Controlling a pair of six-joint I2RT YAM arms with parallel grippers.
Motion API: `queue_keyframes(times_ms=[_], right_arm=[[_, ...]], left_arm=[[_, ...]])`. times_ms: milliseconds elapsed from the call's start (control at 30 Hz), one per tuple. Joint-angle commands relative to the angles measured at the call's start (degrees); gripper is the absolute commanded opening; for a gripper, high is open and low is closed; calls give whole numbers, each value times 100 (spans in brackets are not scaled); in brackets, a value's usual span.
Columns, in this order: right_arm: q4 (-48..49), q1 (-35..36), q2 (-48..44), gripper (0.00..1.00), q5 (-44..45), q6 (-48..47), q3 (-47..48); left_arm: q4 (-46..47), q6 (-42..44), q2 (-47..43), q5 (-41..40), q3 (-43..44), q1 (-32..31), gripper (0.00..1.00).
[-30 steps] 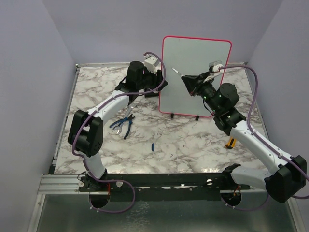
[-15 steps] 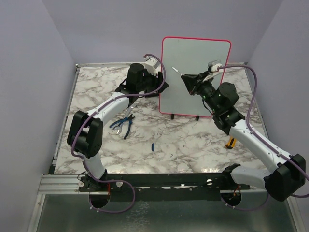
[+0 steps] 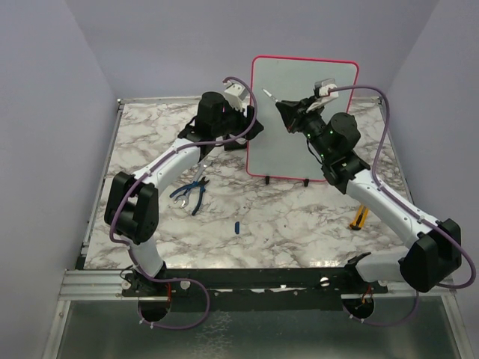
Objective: Write a sentence on the whiteboard
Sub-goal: Hold the whiteboard marker at the center of the board.
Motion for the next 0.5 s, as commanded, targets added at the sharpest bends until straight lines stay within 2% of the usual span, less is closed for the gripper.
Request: queue_keyframes(times_ms=[0,200,467], right_arm=[[163,-19,255,1,340,-196,333],[241,-21,540,1,459,-278,516],[407,-21,685,1,624,-328,533]], left_arm=[[112,-38,64,-6,477,10,63],[108,-53,151,3,597,15,58],[113,-15,127,11,475,48,57]])
